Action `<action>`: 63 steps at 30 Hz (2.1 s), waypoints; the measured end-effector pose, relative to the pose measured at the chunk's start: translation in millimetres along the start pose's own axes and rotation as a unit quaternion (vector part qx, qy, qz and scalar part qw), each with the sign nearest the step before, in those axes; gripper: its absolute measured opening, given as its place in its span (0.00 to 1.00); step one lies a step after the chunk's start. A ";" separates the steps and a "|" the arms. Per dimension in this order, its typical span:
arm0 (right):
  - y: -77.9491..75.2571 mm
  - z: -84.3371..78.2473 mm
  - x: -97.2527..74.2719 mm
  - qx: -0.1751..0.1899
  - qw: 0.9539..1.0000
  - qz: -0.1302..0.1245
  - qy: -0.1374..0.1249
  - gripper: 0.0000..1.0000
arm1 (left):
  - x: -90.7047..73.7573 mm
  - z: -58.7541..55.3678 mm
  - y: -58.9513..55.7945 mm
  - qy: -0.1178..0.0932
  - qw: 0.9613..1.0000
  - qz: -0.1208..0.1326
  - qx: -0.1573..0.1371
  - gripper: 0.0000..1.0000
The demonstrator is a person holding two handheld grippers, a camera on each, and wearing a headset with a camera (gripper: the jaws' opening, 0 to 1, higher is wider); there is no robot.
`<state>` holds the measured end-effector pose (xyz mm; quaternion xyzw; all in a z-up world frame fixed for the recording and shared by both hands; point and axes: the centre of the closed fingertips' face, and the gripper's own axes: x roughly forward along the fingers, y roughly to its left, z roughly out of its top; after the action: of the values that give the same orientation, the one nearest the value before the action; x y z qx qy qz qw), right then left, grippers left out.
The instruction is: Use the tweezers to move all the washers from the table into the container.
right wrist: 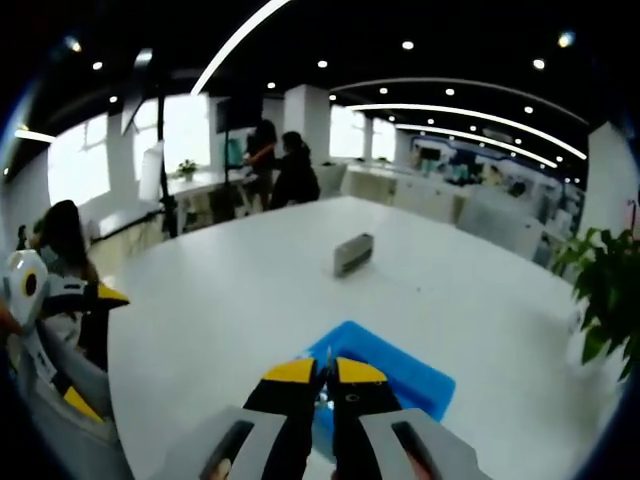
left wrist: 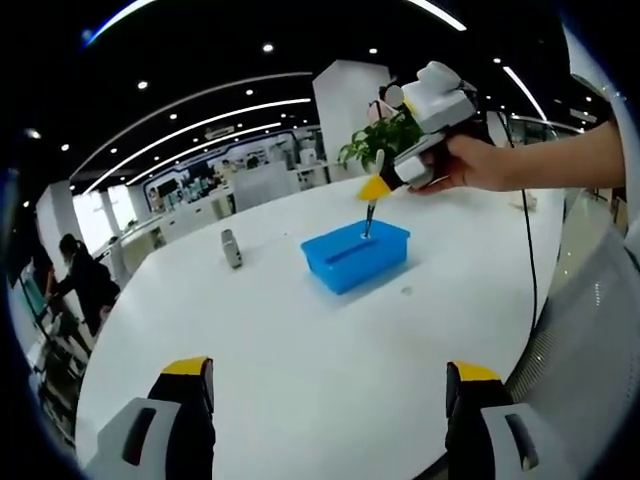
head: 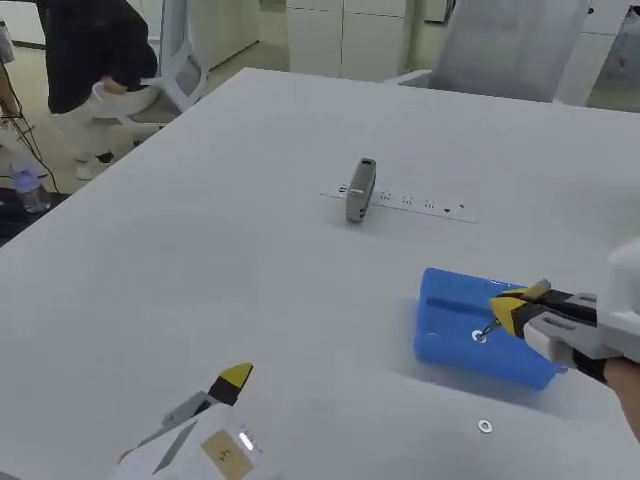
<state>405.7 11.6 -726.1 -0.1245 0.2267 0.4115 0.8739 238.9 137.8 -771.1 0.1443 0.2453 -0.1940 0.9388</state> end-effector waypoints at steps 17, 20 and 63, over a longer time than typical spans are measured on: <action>-32.9 -37.4 41.1 0.031 0.999 -0.033 0.026 0.02 | 2.6 -11.1 3.0 0.033 0.999 0.010 0.013 0.99; -33.4 -43.2 45.8 0.043 0.998 -0.036 0.027 0.02 | 3.3 -12.6 1.8 0.037 0.999 0.007 0.015 0.98; -36.9 -77.8 47.5 0.063 0.995 -0.037 0.061 0.02 | 5.3 -22.3 -1.8 0.065 0.997 0.001 0.034 0.93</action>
<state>437.9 -11.6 -816.1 -0.1022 0.3003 0.3555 0.8792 233.3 142.8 -792.8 0.1884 0.2993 -0.1914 0.9156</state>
